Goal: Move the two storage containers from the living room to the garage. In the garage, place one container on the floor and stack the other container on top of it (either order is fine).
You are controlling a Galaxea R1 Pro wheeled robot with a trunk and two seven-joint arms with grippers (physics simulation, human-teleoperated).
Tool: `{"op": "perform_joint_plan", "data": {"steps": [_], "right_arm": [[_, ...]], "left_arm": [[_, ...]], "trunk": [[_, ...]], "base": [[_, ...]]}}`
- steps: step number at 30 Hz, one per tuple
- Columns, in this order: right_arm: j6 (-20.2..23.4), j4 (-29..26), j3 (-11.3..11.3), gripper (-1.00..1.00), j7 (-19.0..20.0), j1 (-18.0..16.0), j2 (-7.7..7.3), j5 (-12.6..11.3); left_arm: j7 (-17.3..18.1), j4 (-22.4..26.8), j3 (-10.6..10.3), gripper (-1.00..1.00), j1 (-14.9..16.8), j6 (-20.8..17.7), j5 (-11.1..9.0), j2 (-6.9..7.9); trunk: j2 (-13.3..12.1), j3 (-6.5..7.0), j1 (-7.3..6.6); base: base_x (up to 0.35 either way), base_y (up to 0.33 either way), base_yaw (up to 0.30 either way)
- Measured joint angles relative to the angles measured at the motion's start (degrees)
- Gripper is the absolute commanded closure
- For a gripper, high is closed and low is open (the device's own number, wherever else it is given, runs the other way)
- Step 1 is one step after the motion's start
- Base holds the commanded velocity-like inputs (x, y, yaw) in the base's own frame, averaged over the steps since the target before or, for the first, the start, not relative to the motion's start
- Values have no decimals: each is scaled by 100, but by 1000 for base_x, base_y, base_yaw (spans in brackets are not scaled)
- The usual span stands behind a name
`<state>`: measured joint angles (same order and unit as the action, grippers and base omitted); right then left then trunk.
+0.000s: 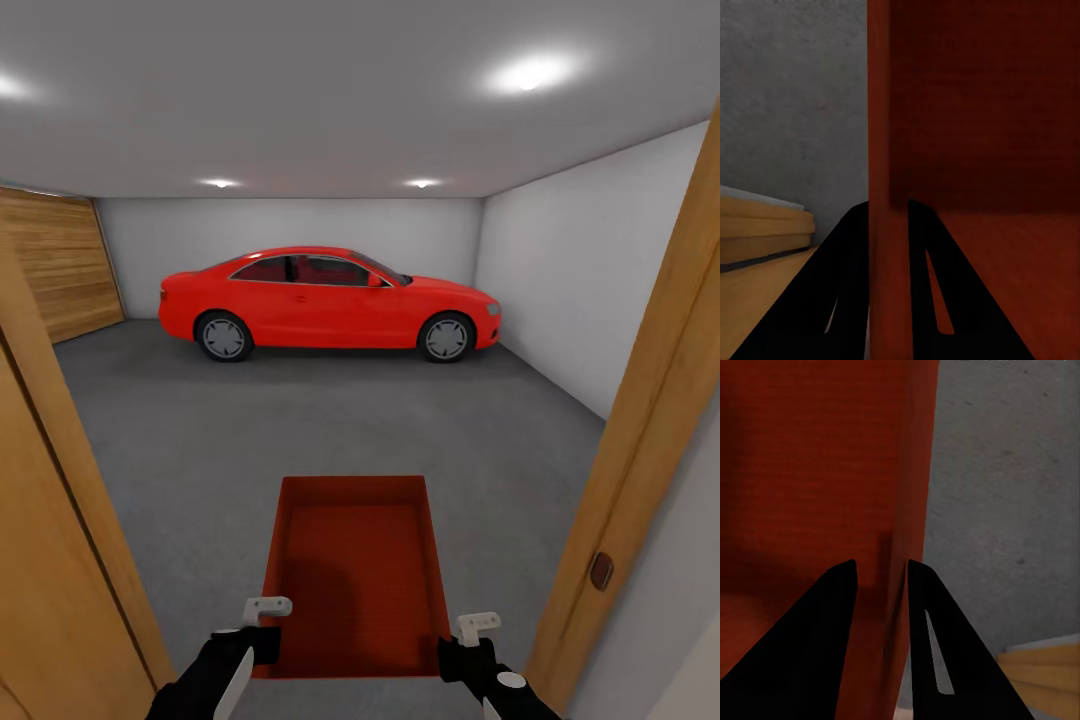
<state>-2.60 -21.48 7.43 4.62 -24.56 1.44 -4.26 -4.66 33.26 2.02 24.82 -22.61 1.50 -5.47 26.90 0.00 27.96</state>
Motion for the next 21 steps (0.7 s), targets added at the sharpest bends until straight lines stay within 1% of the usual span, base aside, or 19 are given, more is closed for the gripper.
{"op": "perform_joint_plan", "data": {"steps": [3, 11, 15, 21], "right_arm": [[0, 0, 0, 100, 0, 0, 0, 0], [2, 1, 2, 100, -1, -1, 0, 0], [3, 0, 2, 100, 0, -1, 0, 1], [3, 0, 1, 100, 0, -1, 0, 1]], "left_arm": [[0, 0, -1, 100, 0, 0, -1, 0], [0, -1, 0, 100, 0, 0, -2, 0], [0, -1, 1, 100, 0, -1, -2, 0], [0, -1, 0, 100, 0, -1, -3, 1]], "trunk": [[0, 0, -2], [0, 0, -3], [0, 0, 0], [0, 0, 1]], "base": [[223, 0, 0], [297, 0, 0], [89, 0, 0], [8, 0, 0]]}}
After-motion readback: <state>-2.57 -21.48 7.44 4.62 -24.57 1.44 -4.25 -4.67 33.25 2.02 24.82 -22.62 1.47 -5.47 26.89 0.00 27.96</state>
